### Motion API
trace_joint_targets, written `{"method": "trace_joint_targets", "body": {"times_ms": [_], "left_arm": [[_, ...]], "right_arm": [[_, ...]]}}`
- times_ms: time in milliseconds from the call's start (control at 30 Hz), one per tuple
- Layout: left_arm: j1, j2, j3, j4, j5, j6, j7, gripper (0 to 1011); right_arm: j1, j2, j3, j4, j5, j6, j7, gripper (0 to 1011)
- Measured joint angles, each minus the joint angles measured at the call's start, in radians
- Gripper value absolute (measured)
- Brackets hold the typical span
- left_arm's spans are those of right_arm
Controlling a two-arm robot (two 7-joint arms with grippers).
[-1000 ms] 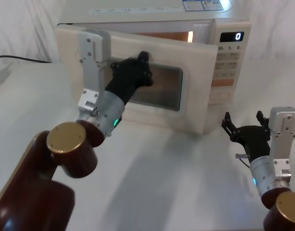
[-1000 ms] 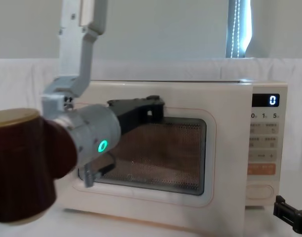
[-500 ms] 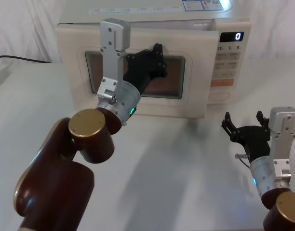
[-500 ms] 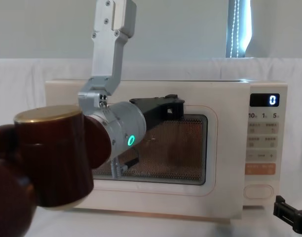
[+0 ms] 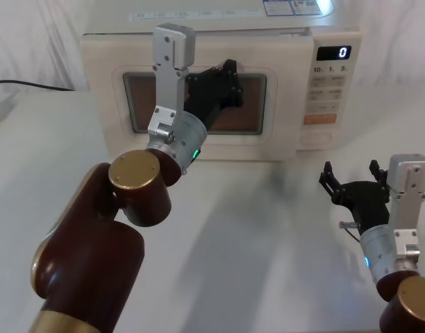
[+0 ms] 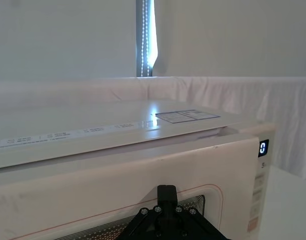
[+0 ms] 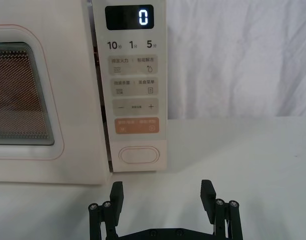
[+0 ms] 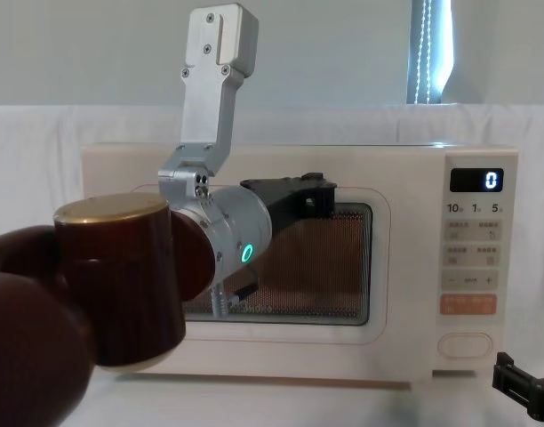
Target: Press the button to open the microwave door with one hand; close the microwave door with the other hand.
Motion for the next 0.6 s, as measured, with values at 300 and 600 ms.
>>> {"method": "trace_joint_targets", "body": {"times_ms": [300, 600], "left_arm": [[-0.015, -0.009, -0.008, 0.027, 0.016, -0.02, 0.005, 0], [-0.021, -0.017, -0.013, 0.037, 0.026, -0.023, 0.007, 0]], "right_arm": [[0.0, 0.0, 0.0, 0.0, 0.0, 0.0, 0.0, 1000], [0.0, 0.0, 0.0, 0.0, 0.0, 0.0, 0.0, 1000]]}}
